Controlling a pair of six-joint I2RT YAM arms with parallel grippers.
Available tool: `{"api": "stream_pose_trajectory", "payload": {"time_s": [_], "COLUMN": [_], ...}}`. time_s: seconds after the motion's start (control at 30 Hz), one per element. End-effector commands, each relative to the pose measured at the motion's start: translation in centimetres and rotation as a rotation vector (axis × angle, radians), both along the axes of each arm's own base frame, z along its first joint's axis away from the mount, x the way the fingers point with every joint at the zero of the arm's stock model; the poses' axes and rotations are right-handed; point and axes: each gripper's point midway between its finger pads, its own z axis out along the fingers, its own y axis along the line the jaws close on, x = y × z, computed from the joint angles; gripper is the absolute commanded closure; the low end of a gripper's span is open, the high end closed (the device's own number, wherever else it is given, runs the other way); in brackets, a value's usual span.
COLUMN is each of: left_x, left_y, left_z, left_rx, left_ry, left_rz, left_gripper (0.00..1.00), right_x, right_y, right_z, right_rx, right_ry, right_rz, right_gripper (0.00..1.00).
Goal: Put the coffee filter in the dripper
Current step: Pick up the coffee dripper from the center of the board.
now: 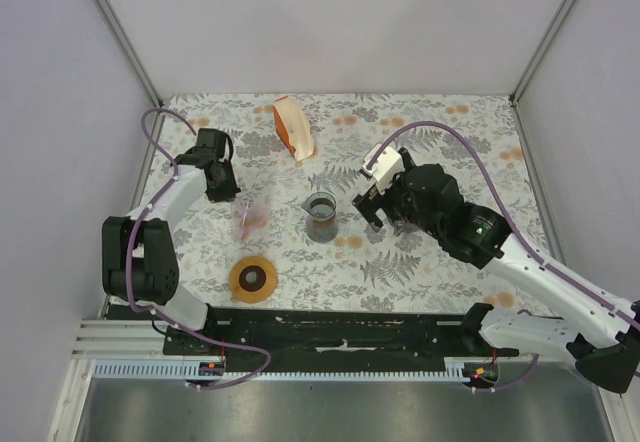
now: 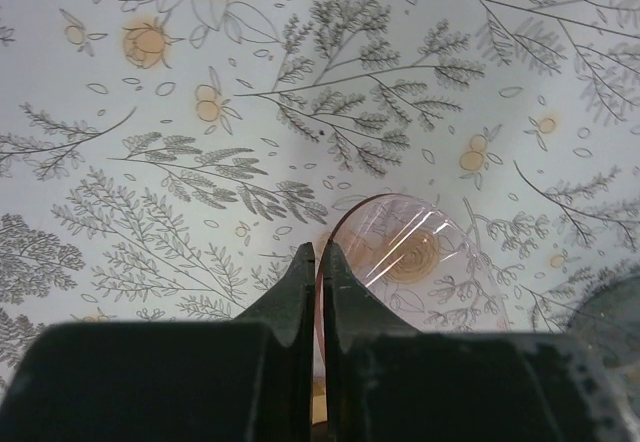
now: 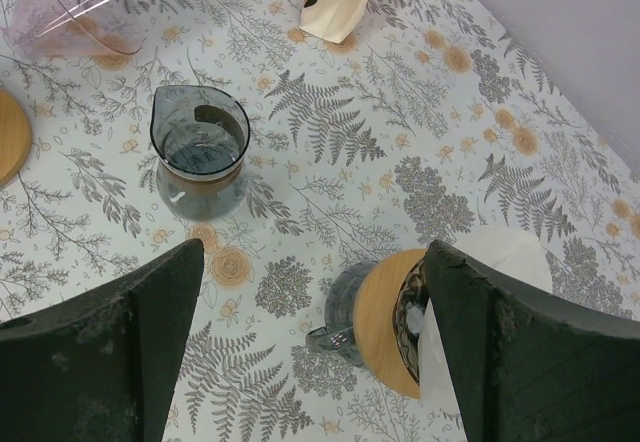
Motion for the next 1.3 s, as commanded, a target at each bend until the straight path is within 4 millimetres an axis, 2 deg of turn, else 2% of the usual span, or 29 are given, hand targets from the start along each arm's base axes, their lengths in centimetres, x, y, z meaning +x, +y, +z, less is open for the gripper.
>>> {"api": "stream_pose_trajectory", "payload": {"time_s": [0.0,0.17,0.3,0.43,0.53,0.63,0.73,0.87,0.97,1.03,1.07,1.2,1.27], "left_x": [1.2,1.2,0.9,0.5,-0.3,-1.3,-1.9,-2.7,-3.1,-3.2,-3.3,-3.1,-2.9], "left_y": [-3.2,-5.9,-7.6,-9.6,-10.5,-11.2,-11.9,-13.1,-14.0,-14.6,-14.8,-15.1,-14.9], "left_z": [4.6,7.1,9.2,13.0,15.6,18.0,19.8,21.1,21.9,22.3,22.5,22.5,22.4], "left_rx": [-0.14,-0.251,-0.299,-0.351,-0.355,-0.362,-0.393,-0.466,-0.514,-0.539,-0.55,-0.555,-0.559], "left_ry": [-0.123,-0.197,-0.276,-0.376,-0.419,-0.456,-0.49,-0.504,-0.516,-0.522,-0.522,-0.531,-0.517], "left_rz": [-0.158,-0.31,-0.44,-0.629,-0.741,-0.814,-0.859,-0.902,-0.929,-0.94,-0.945,-0.952,-0.908], "left_gripper": [0.98,0.98,0.98,0.98,0.98,0.98,0.98,0.98,0.98,0.98,0.98,0.98,0.98], "right_x": [-0.3,-0.5,0.5,1.7,3.4,4.5,4.2,4.2,3.5,3.1,3.0,3.3,3.8], "right_y": [0.6,3.3,6.0,9.8,11.6,13.8,16.1,17.6,18.6,19.1,19.3,19.0,18.3], "right_z": [0.9,1.5,2.2,3.0,4.1,3.8,3.3,1.5,0.5,0.0,-0.3,-0.6,-0.7], "right_rx": [0.043,0.105,0.164,0.222,0.262,0.297,0.314,0.31,0.314,0.318,0.317,0.315,0.309], "right_ry": [-0.002,0.051,0.106,0.179,0.206,0.275,0.34,0.409,0.461,0.495,0.505,0.51,0.503], "right_rz": [0.023,0.1,0.118,0.183,0.192,0.222,0.303,0.344,0.398,0.427,0.435,0.405,0.353], "right_gripper": [0.02,0.02,0.02,0.02,0.02,0.02,0.03,0.05,0.09,0.15,0.21,0.79,0.99]}}
